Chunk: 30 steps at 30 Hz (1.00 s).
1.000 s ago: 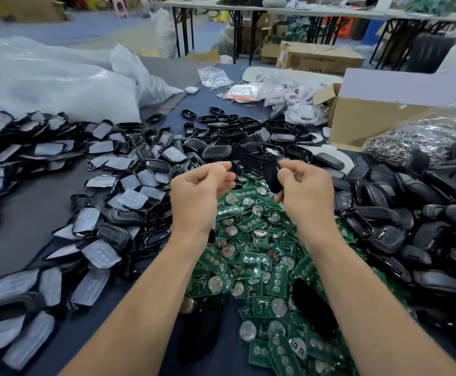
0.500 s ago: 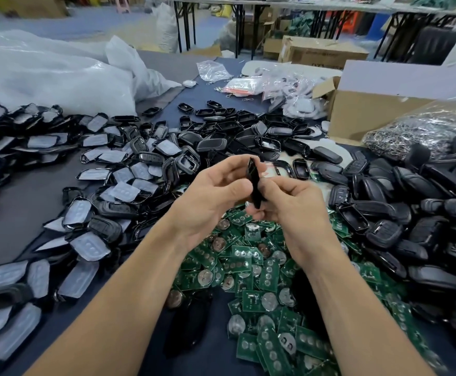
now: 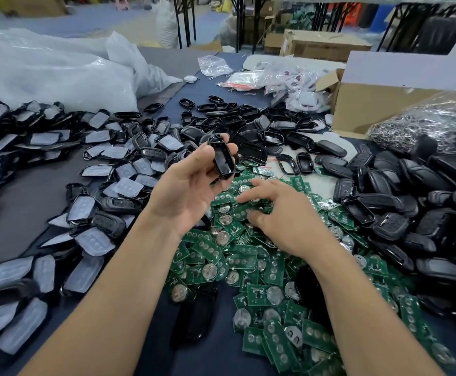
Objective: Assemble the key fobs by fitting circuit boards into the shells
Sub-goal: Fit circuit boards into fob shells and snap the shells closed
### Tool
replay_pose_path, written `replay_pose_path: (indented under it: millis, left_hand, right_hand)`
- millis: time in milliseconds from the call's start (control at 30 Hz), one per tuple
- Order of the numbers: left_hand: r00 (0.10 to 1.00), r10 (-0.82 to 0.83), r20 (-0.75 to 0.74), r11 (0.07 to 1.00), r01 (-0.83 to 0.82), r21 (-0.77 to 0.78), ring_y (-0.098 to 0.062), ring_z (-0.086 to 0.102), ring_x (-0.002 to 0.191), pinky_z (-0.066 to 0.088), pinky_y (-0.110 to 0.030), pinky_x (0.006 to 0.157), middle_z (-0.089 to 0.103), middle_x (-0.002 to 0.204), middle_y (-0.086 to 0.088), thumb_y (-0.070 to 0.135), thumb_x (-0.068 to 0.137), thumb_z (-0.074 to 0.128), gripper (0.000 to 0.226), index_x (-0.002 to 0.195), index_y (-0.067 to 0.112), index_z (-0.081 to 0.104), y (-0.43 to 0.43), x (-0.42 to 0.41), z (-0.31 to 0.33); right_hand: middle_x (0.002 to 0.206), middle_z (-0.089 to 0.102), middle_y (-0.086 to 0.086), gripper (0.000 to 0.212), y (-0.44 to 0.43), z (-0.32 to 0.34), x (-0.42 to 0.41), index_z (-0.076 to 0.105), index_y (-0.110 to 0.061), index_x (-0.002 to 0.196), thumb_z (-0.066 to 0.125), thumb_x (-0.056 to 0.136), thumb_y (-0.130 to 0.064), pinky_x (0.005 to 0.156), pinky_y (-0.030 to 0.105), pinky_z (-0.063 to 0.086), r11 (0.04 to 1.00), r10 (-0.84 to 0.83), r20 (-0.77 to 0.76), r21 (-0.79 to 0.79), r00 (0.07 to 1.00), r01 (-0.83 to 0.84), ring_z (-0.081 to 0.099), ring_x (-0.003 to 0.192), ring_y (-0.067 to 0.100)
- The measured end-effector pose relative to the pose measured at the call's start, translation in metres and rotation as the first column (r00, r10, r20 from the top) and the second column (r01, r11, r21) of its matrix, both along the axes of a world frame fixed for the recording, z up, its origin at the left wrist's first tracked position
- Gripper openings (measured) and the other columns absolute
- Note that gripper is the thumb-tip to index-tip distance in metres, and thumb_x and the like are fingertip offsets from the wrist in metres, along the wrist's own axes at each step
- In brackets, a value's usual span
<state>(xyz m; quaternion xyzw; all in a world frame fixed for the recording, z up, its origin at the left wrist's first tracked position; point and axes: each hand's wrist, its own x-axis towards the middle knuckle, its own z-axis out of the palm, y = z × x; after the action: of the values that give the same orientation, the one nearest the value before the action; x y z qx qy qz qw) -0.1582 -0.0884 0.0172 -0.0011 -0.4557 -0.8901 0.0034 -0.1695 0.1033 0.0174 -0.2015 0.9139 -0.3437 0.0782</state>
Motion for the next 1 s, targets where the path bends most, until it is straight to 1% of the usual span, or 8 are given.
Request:
replay_pose_path:
  millis: [167, 267, 433, 567, 667, 800, 933, 1000]
  left_hand:
    - [1.0, -0.01, -0.004, 1.0, 0.01, -0.01, -0.019, 0.071, 0.105, 0.052, -0.039, 0.102, 0.078, 0.112, -0.005, 0.022, 0.089, 0.065, 0.034, 0.122, 0.013, 0.066, 0.001, 0.001, 0.001]
    - [1.0, -0.009, -0.015, 1.0, 0.009, -0.026, -0.016, 0.069, 0.101, 0.053, -0.035, 0.097, 0.076, 0.114, -0.006, 0.015, 0.089, 0.063, 0.035, 0.124, 0.013, 0.067, 0.001, 0.002, 0.002]
    - [0.997, -0.059, -0.056, 0.994, 0.053, -0.098, -0.015, 0.07, 0.11, 0.056, -0.032, 0.096, 0.076, 0.12, -0.004, 0.011, 0.087, 0.061, 0.038, 0.123, 0.017, 0.072, 0.002, 0.002, 0.001]
    - [0.99, -0.124, -0.071, 0.983, 0.113, -0.144, -0.011, 0.071, 0.106, 0.059, -0.029, 0.087, 0.076, 0.12, -0.001, 0.01, 0.09, 0.059, 0.041, 0.129, 0.018, 0.067, 0.005, 0.0, 0.0]
    - [0.987, -0.142, -0.075, 0.976, 0.127, -0.176, -0.012, 0.071, 0.103, 0.06, -0.03, 0.087, 0.076, 0.118, 0.0, 0.009, 0.09, 0.059, 0.043, 0.133, 0.016, 0.065, 0.007, -0.001, -0.002]
    - [0.985, -0.148, -0.093, 0.978, 0.131, -0.162, -0.016, 0.074, 0.101, 0.061, -0.028, 0.081, 0.076, 0.118, -0.001, -0.001, 0.085, 0.061, 0.048, 0.131, 0.014, 0.065, 0.009, -0.001, -0.003]
    - [0.987, -0.098, -0.131, 0.981, 0.073, -0.179, -0.02, 0.074, 0.105, 0.062, -0.031, 0.087, 0.077, 0.117, -0.003, -0.01, 0.078, 0.064, 0.045, 0.111, 0.017, 0.077, 0.011, 0.001, -0.004]
    - [0.993, -0.032, -0.114, 0.978, 0.008, -0.207, -0.022, 0.074, 0.104, 0.062, -0.036, 0.092, 0.077, 0.118, -0.007, -0.017, 0.076, 0.065, 0.045, 0.107, 0.015, 0.075, 0.012, 0.0, -0.005]
  right_hand:
    - [0.139, 0.062, -0.016, 0.026, 0.003, -0.002, 0.002, 0.076, -0.033, 0.08, 0.082, 0.083, -0.008, 0.09, -0.006, 0.034, 0.97, -0.159, -0.043, -0.191, 0.986, 0.148, 0.064, 0.102, -0.007]
    - [0.115, 0.075, -0.015, 0.029, 0.006, -0.002, 0.0, 0.07, -0.024, 0.074, 0.076, 0.086, 0.002, 0.081, 0.024, 0.061, 0.812, -0.245, 0.137, -0.511, 0.96, 0.28, 0.07, 0.082, -0.01]
    - [0.098, 0.078, 0.008, 0.027, 0.007, 0.002, -0.005, 0.061, -0.02, 0.087, 0.064, 0.094, 0.006, 0.079, 0.04, 0.057, 0.536, -0.294, 0.282, -0.742, 0.913, 0.402, 0.076, 0.088, 0.01]
    - [0.081, 0.075, -0.007, 0.044, 0.011, 0.003, -0.004, 0.066, -0.048, 0.113, 0.061, 0.096, -0.007, 0.066, 0.025, 0.054, 0.634, -0.312, 0.174, -0.694, 0.934, 0.342, 0.06, 0.073, 0.015]
    - [0.067, 0.066, -0.015, 0.046, 0.009, 0.003, -0.002, 0.073, -0.049, 0.114, 0.056, 0.097, -0.01, 0.067, 0.039, 0.061, 0.693, -0.297, 0.145, -0.647, 0.944, 0.318, 0.051, 0.064, 0.019]
    - [0.066, 0.064, 0.002, 0.03, 0.005, -0.002, 0.0, 0.077, -0.04, 0.094, 0.061, 0.095, -0.014, 0.04, 0.024, 0.028, 0.679, -0.357, 0.098, -0.656, 0.929, 0.33, 0.03, 0.042, 0.007]
    - [0.087, 0.073, -0.016, 0.029, 0.009, -0.002, -0.001, 0.078, -0.044, 0.084, 0.072, 0.091, -0.016, 0.047, 0.038, 0.053, 0.683, -0.421, 0.041, -0.644, 0.906, 0.346, 0.053, 0.056, 0.003]
    - [0.096, 0.063, -0.028, 0.034, 0.007, -0.001, 0.0, 0.079, -0.047, 0.081, 0.078, 0.086, -0.013, 0.056, 0.015, 0.048, 0.711, -0.414, -0.004, -0.625, 0.91, 0.321, 0.058, 0.072, -0.006]
